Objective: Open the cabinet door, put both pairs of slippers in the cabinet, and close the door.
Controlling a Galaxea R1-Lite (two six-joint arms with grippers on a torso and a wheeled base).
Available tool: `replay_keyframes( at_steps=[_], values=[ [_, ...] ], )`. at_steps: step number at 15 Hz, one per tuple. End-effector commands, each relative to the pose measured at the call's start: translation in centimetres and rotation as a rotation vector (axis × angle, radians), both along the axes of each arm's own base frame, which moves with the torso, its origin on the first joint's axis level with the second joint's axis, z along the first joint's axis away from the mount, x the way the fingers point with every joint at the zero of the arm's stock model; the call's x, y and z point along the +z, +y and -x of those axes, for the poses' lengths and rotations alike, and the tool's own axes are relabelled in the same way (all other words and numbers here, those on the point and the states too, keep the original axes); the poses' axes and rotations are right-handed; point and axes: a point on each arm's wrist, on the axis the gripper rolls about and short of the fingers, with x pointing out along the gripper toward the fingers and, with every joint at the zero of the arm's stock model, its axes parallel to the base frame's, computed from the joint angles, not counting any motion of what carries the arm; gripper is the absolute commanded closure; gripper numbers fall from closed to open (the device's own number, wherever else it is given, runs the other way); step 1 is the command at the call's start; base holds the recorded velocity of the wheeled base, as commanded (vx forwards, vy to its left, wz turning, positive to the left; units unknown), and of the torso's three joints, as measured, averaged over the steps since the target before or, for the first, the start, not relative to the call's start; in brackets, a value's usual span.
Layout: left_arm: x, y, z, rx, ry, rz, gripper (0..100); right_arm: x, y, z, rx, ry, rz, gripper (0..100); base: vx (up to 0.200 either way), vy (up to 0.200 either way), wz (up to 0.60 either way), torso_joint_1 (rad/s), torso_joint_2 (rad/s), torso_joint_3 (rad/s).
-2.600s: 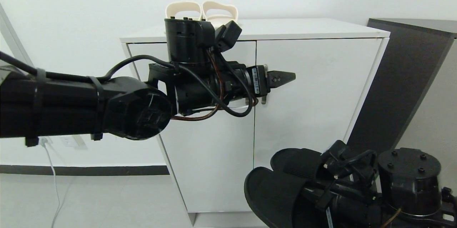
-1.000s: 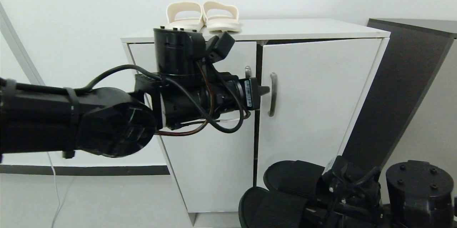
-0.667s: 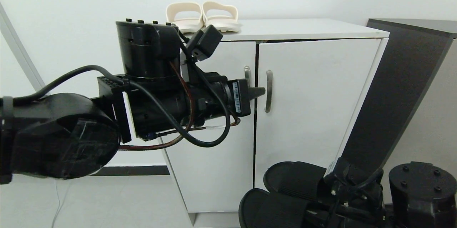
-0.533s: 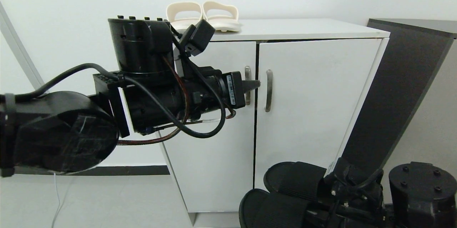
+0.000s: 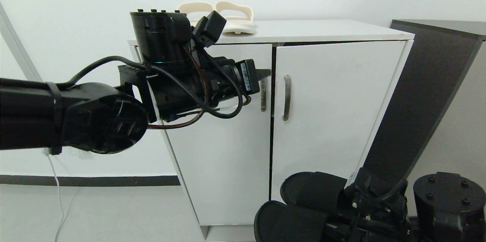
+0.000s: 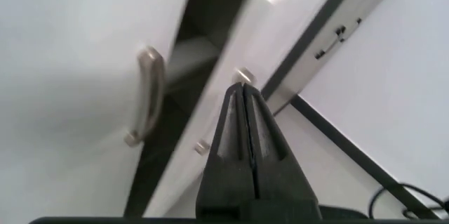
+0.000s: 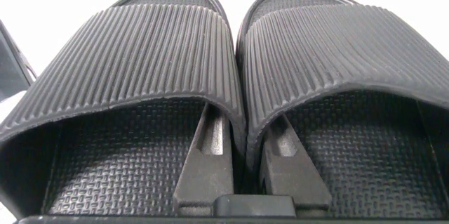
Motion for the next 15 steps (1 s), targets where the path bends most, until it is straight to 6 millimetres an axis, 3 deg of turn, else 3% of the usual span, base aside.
replay_keyframes(
  at_steps=[1,10,15],
  values=[
    [-0.3,-0.2,-1.2,0.015,0.007,-0.003,100,-0.1,0.1,0.0,0.002,0.003,0.004,100,0.0,0.0,0.0,0.0,0.0,0.0],
    [-0.5,-2.2,-4.5,0.018,0.017,0.007,100,-0.4,0.2,-0.2,0.001,0.012,0.013,100,0.0,0.0,0.0,0.0,0.0,0.0],
    [-0.6,-3.2,-4.3,-0.006,0.02,0.007,100,-0.6,0.2,-0.2,0.003,0.017,0.02,100,0.0,0.0,0.0,0.0,0.0,0.0]
  ],
)
